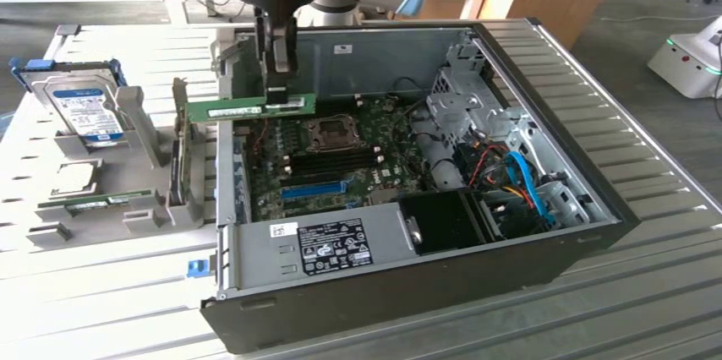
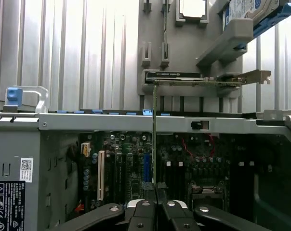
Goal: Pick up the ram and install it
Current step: 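Pick up the ram and move it above insertion slot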
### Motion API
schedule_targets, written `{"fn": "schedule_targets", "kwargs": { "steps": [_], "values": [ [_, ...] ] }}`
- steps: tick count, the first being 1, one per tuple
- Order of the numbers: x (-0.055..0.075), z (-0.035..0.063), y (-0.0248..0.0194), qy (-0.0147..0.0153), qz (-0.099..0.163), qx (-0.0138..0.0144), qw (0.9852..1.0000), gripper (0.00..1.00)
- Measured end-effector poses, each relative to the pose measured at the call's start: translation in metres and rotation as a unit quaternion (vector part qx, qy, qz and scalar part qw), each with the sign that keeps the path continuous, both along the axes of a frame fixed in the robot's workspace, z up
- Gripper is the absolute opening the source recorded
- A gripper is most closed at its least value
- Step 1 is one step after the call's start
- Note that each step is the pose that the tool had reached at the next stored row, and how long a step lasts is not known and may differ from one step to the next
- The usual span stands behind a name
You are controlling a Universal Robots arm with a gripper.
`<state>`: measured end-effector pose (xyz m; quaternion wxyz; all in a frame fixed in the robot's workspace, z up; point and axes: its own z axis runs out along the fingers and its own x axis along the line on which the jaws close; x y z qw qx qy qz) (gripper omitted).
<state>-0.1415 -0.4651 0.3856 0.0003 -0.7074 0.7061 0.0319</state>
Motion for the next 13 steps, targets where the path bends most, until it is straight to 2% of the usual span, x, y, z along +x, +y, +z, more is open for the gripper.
{"fn": "schedule_targets", "kwargs": {
  "steps": [13],
  "values": [
    [0.028, 0.0000, 0.0000, 0.0010, 0.000, 0.0000, 1.0000, 0.12]
  ]
}}
